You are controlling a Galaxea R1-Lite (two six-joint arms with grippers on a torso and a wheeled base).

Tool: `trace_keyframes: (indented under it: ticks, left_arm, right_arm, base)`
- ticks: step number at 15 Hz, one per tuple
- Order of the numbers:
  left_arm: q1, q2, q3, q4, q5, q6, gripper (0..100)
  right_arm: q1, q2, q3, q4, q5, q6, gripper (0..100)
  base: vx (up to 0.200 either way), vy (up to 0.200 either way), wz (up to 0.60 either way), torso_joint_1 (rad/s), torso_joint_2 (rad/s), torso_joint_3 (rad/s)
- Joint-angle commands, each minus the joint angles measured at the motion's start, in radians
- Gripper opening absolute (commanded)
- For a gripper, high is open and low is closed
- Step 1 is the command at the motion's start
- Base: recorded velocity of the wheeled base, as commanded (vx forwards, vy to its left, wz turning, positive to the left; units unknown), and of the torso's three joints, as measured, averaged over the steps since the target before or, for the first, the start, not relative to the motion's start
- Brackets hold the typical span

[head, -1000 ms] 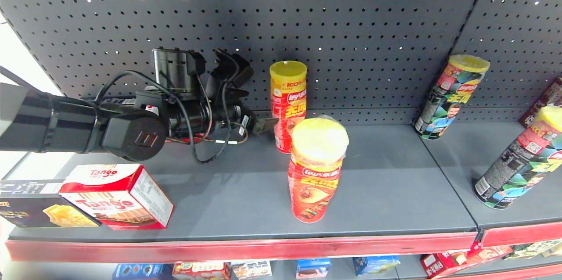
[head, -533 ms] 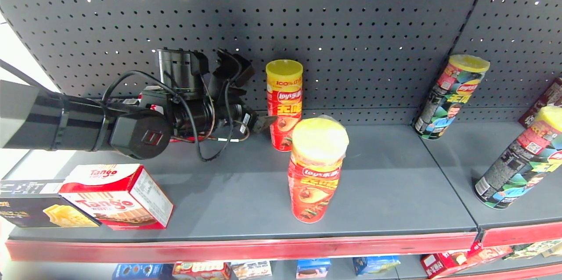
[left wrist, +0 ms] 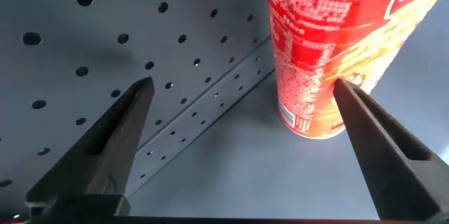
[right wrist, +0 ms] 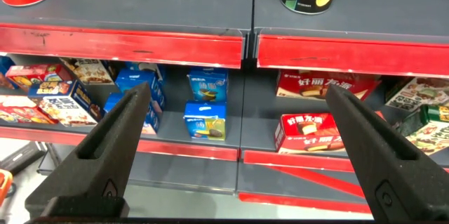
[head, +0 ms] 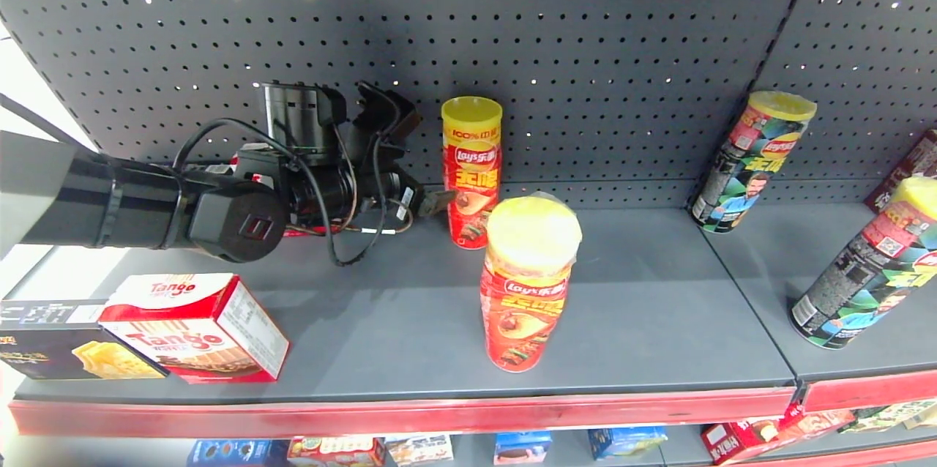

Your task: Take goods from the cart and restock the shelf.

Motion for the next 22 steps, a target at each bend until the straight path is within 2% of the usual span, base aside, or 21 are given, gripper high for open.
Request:
trace_keyframes:
  ticks: [1, 3, 5, 6, 8, 9, 13, 16, 19, 22]
  left_arm:
    - [0.001, 0.002, 0.001, -0.005, 0.000, 0.000, 100]
    - [0.000, -0.005, 0.016, -0.014, 0.001, 0.000, 100]
    - [-0.002, -0.056, 0.053, -0.014, 0.043, 0.008, 100]
    - [-0.002, -0.067, 0.076, -0.014, 0.049, 0.031, 100]
    - [0.014, -0.067, 0.122, -0.033, 0.070, 0.098, 100]
    - [0.015, -0.065, 0.134, -0.047, 0.090, 0.103, 100]
    - [0.010, -0.005, 0.125, -0.100, 0.147, 0.103, 100]
    - [-0.013, 0.019, 0.122, -0.136, 0.207, 0.080, 100]
    - [-0.022, 0.045, 0.087, -0.139, 0.212, 0.071, 100]
    - [-0.036, 0.052, 0.082, -0.139, 0.210, 0.048, 100]
  right_arm:
    - [0.000, 0.002, 0.000, 0.000, 0.000, 0.000, 100]
    - [0.000, 0.002, 0.000, 0.000, 0.000, 0.000, 100]
    - [0.000, 0.002, 0.000, 0.000, 0.000, 0.000, 100]
    - [0.000, 0.002, 0.000, 0.000, 0.000, 0.000, 100]
    - [0.000, 0.002, 0.000, 0.000, 0.000, 0.000, 100]
    - [0.000, 0.002, 0.000, 0.000, 0.000, 0.000, 100]
    - [0.000, 0.002, 0.000, 0.000, 0.000, 0.000, 100]
    - [0.000, 0.002, 0.000, 0.000, -0.001, 0.000, 100]
    - [0.000, 0.002, 0.000, 0.000, 0.000, 0.000, 100]
    - [0.000, 0.002, 0.000, 0.000, 0.000, 0.000, 100]
  base:
    - [0.000, 0.000, 0.00, 0.000, 0.00, 0.000]
    - [0.000, 0.000, 0.00, 0.000, 0.00, 0.000]
    - [0.000, 0.000, 0.00, 0.000, 0.00, 0.000]
    - [0.000, 0.000, 0.00, 0.000, 0.00, 0.000]
    - [0.000, 0.000, 0.00, 0.000, 0.00, 0.000]
    - [0.000, 0.000, 0.00, 0.000, 0.00, 0.000]
    - [0.000, 0.000, 0.00, 0.000, 0.00, 0.000]
    - [0.000, 0.000, 0.00, 0.000, 0.00, 0.000]
    - [0.000, 0.000, 0.00, 0.000, 0.00, 0.000]
    - [0.000, 0.000, 0.00, 0.000, 0.00, 0.000]
